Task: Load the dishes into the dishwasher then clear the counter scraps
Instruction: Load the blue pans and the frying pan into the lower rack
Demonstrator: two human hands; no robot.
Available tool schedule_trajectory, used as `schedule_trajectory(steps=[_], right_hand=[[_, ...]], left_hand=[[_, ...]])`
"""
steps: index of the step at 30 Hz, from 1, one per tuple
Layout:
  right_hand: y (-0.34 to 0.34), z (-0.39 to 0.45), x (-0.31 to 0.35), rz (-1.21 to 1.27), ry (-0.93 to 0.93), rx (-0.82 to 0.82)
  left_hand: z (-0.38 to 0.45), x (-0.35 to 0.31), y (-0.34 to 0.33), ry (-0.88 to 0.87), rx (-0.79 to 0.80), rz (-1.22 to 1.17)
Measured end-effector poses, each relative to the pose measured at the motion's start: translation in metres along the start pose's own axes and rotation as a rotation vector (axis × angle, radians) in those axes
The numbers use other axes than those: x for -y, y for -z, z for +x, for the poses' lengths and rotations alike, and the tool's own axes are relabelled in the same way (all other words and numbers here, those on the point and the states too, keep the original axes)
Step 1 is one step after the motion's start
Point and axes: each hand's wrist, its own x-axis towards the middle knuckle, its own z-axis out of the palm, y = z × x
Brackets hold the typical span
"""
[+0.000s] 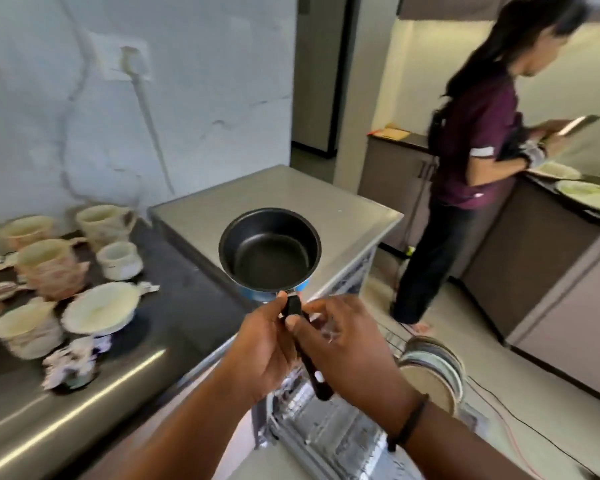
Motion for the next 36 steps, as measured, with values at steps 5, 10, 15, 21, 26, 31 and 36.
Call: schedule_trajectory(steps=[5, 10, 15, 21, 26, 31, 36], right_hand=[[0.108, 0.053, -0.116, 0.14, -0.246, -0.235], [0.173, 0.095, -0.185, 0.466, -0.702, -0.063], [0.165, 0.105, -0.262, 1.016, -1.001, 0.225], [0.128, 0.086, -0.337, 0.802, -1.196, 0.18], [0.118, 0.058, -0.389, 0.87, -1.348, 0.098], [0.087, 0.014, -0.454, 0.805, -1.484, 0.019], [0.022, -0.024, -0.539, 0.699, -1.565, 0.167]], left_hand=[[0.062, 0.052, -0.043, 0.255, -0.045, 0.144], [0.089, 0.079, -0.064, 0.436, 0.019, 0.524], [0.123, 0.099, -0.068, 0.498, 0.131, 0.896], [0.198, 0.126, -0.041, 0.494, 0.236, 1.186], [0.257, 0.162, -0.019, 0.437, 0.462, 1.425], [0.306, 0.228, 0.017, 0.396, 0.59, 1.629], [0.343, 0.318, 0.075, 0.381, 0.648, 1.856]])
